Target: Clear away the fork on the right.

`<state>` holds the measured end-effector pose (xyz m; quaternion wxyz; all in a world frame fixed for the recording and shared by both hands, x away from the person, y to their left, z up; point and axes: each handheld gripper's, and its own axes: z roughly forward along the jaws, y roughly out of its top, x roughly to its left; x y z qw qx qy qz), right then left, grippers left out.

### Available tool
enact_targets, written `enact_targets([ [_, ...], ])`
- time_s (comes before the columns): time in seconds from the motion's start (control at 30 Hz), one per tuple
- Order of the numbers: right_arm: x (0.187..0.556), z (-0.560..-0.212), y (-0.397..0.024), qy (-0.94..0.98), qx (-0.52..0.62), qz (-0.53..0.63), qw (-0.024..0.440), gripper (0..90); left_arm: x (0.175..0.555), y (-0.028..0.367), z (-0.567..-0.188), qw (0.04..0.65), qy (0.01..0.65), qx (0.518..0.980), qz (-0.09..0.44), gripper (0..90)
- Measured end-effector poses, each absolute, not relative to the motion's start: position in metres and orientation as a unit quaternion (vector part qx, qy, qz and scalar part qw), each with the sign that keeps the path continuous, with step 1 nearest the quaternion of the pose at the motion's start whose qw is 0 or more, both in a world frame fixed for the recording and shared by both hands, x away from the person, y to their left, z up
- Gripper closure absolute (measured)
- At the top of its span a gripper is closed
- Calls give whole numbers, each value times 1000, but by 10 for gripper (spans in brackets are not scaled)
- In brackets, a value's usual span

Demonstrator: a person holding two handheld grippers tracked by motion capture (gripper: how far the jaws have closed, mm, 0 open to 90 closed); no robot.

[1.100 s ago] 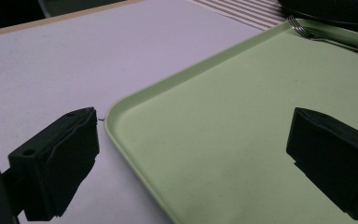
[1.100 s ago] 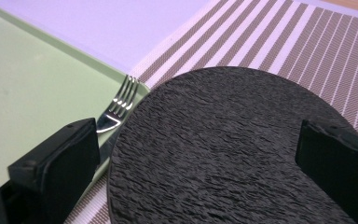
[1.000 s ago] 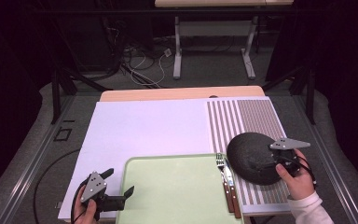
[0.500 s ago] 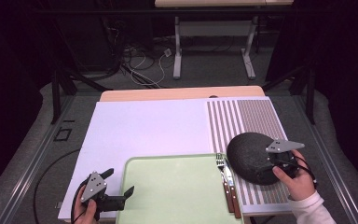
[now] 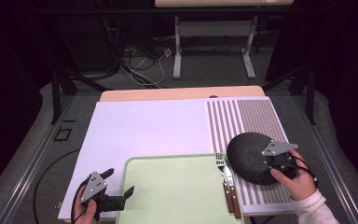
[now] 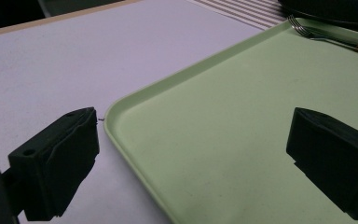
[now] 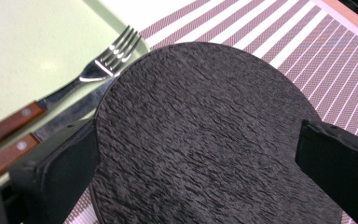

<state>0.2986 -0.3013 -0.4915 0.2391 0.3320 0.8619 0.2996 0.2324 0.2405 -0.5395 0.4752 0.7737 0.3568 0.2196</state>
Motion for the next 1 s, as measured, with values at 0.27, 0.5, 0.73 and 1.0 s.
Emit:
enact_targets([
  [0.27, 295, -489, -297, 881, 286, 265, 268, 0, 232, 240, -540, 475, 357, 774, 220, 28],
  [0.5, 292, -484, -293, 898, 237, 240, 284, 0, 233, 239, -540, 474, 359, 773, 220, 28],
  [0.73, 286, -488, -289, 907, 194, 206, 313, 0, 233, 239, -540, 474, 360, 773, 219, 28],
  [1.0, 279, -490, -284, 916, 134, 177, 333, 0, 234, 239, -540, 474, 359, 773, 219, 28],
])
